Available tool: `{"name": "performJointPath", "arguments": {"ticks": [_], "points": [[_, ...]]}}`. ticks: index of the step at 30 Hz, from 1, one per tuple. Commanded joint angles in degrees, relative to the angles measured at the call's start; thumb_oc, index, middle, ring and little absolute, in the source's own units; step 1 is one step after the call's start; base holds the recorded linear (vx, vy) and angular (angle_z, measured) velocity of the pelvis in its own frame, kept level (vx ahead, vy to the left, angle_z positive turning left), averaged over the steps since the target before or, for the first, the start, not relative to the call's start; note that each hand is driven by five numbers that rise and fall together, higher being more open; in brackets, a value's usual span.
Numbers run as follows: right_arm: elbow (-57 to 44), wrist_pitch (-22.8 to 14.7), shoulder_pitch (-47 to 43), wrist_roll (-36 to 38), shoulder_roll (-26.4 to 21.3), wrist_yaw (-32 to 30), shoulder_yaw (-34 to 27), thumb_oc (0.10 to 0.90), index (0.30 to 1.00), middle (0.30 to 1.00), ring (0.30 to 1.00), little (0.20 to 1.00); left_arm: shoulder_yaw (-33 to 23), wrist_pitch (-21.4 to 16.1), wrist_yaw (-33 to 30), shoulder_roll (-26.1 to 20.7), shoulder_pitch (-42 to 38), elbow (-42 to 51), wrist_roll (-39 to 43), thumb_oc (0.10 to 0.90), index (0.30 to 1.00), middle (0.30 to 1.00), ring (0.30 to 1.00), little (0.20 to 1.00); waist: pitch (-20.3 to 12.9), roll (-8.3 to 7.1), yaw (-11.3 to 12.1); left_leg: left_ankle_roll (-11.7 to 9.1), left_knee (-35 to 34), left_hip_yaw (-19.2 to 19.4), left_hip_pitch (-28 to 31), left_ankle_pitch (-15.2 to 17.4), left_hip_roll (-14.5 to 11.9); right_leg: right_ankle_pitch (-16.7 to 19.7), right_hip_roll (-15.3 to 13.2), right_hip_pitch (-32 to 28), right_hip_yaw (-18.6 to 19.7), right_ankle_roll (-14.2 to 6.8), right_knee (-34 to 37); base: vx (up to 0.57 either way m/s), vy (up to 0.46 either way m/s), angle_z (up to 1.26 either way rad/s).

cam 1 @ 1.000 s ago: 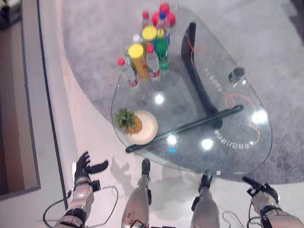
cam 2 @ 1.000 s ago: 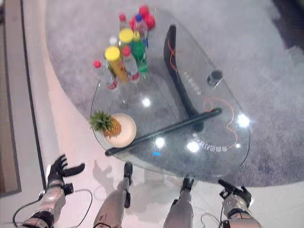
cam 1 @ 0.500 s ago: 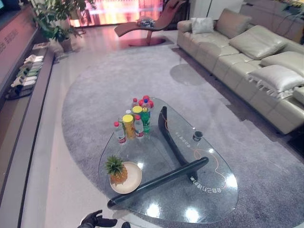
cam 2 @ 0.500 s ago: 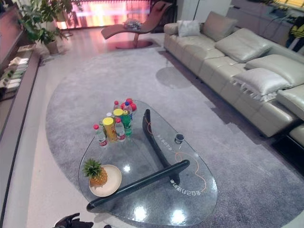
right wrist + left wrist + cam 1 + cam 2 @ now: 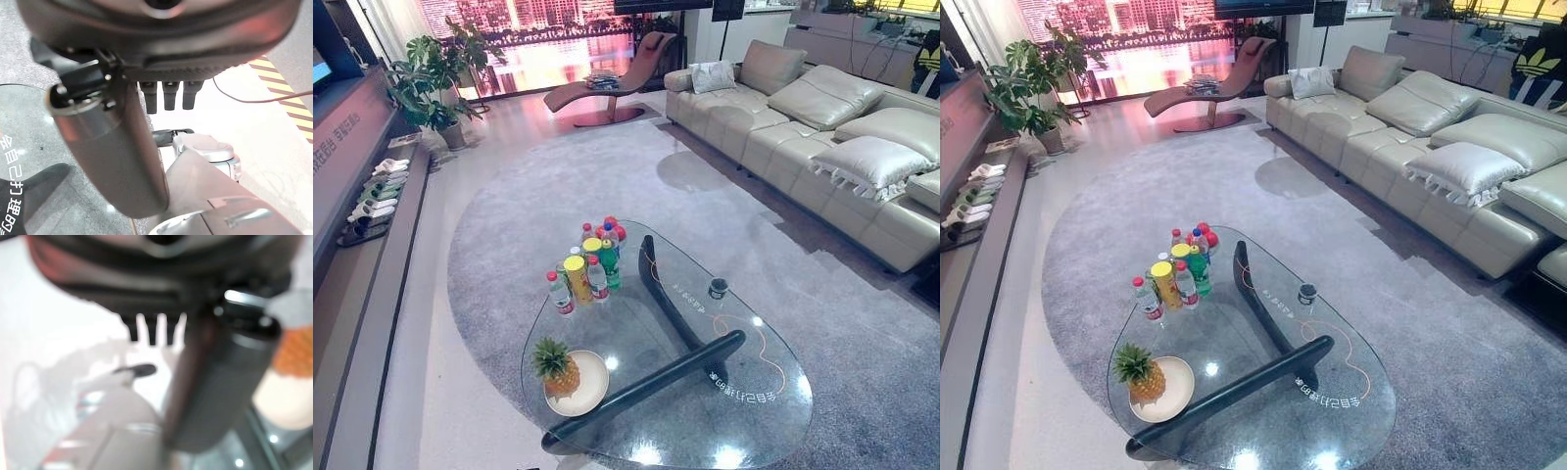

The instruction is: Pick up the fruit to the plate

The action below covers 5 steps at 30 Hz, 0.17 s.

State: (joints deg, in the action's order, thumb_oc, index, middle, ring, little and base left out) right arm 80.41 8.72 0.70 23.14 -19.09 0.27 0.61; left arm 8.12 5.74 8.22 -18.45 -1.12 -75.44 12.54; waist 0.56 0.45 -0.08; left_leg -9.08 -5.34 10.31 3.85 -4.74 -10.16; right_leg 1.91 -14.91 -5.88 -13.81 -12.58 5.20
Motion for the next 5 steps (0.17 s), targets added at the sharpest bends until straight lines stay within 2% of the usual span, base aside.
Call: {"name": "performJointPath", "arguments": {"ticks": [1, 5], "points": [[2.9, 0.6, -3.7, -2.6, -0.7, 0.6, 1.5, 0.8, 0.9, 0.9, 0.9, 0.9, -0.4, -0.7, 0.2, -0.5, -4.5, -3.7, -2.7, 0.8, 0.9, 0.9, 0.9, 0.9, 1.5, 0.1, 0.6, -0.1, 0.3, 1.8, 2.2, 1.1, -1.9, 4.8, -0.7, -0.4, -1.5, 0.0, -0.3, 0.0, 0.0, 0.0], [2.9, 0.9, -3.5, -2.4, -0.5, 1.3, 1.5, 0.8, 0.9, 0.9, 0.9, 0.9, -0.3, -0.6, -0.5, -0.2, -4.5, -3.4, -3.1, 0.8, 0.9, 0.9, 0.9, 0.9, 1.3, 0.07, 0.7, -0.2, 0.3, 1.9, 2.5, 1.2, -2.0, 4.7, -0.8, -0.7, -1.8, 0.0, -0.2, 0.0, 0.0, 0.0]]}}
